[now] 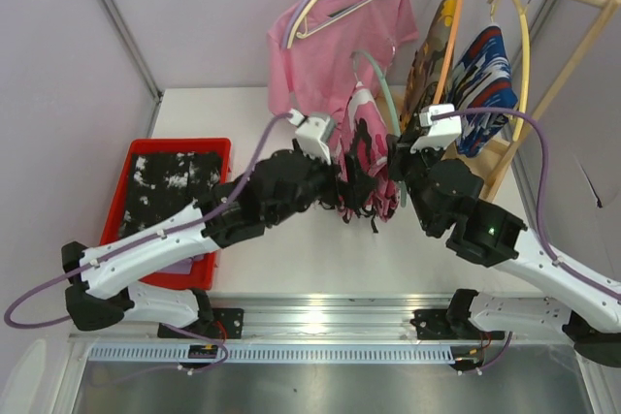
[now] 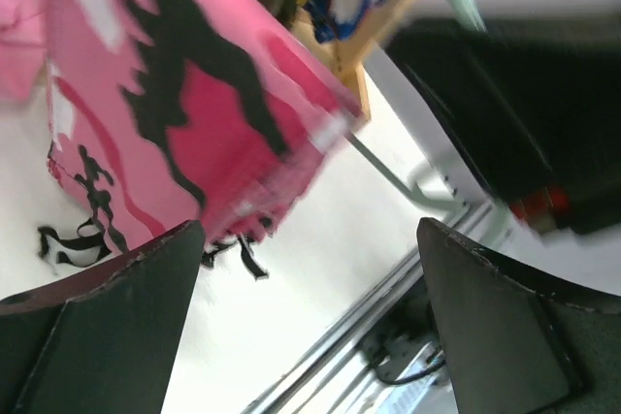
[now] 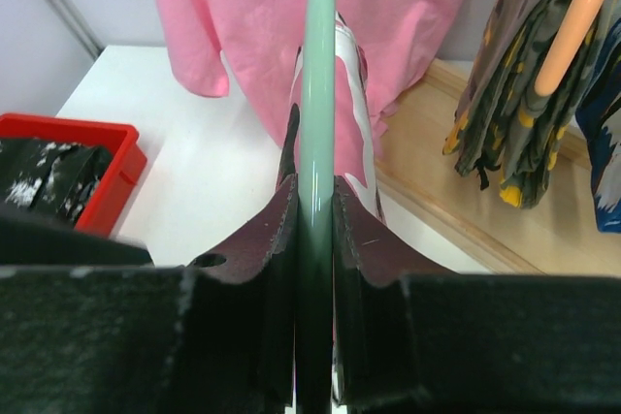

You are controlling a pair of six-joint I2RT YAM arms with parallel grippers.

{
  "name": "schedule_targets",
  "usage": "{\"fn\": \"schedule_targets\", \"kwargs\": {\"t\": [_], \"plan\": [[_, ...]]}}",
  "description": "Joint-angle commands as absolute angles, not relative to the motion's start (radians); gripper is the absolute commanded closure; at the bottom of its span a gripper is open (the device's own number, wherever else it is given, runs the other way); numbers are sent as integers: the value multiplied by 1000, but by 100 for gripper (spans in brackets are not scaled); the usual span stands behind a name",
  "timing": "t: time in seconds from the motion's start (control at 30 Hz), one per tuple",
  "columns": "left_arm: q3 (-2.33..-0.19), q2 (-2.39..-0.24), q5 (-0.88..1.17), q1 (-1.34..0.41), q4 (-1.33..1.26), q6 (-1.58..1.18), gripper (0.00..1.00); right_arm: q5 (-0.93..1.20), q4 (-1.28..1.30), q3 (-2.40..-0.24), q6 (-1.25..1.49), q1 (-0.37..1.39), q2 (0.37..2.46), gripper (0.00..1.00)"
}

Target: Remove the trousers from the hanger

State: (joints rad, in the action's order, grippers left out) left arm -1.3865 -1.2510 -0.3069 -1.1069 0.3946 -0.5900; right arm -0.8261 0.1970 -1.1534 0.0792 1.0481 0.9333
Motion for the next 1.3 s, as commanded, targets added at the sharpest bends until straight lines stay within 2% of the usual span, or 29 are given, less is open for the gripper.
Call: {"fn": "schedule_targets", "kwargs": {"t": [0.0, 0.17, 0.3, 0.43, 0.67, 0.8, 0.93, 1.27], "plan": [[-1356, -1235, -432, -1209, 236, -322, 2, -934, -11, -1307, 104, 1052, 943, 100], [-1336, -1284, -616, -1247, 224, -212, 1, -953, 67, -1382, 136, 1052, 989, 100], [-1286, -1289, -675, -1247, 120, -161, 2, -936, 87, -1404, 176, 1051, 1003, 100], [-1272, -1325, -673, -1241, 11, -121, 2, -930, 101, -1413, 198, 1054, 1005, 100], [-1354, -1420, -640, -1235, 6, -132, 3, -949, 109, -1419, 204, 1051, 999, 100], [-1379, -1460, -655, -1212, 6, -156, 9, -942, 100, -1417, 206, 1052, 988, 100], [-1390, -1493, -712, -1181, 14, -198, 19, -937, 116, -1428, 202, 1052, 983, 100], [-1362, -1508, -710, -1170, -124, -138, 24, -931, 103, -1414, 206, 1054, 974, 100]]}}
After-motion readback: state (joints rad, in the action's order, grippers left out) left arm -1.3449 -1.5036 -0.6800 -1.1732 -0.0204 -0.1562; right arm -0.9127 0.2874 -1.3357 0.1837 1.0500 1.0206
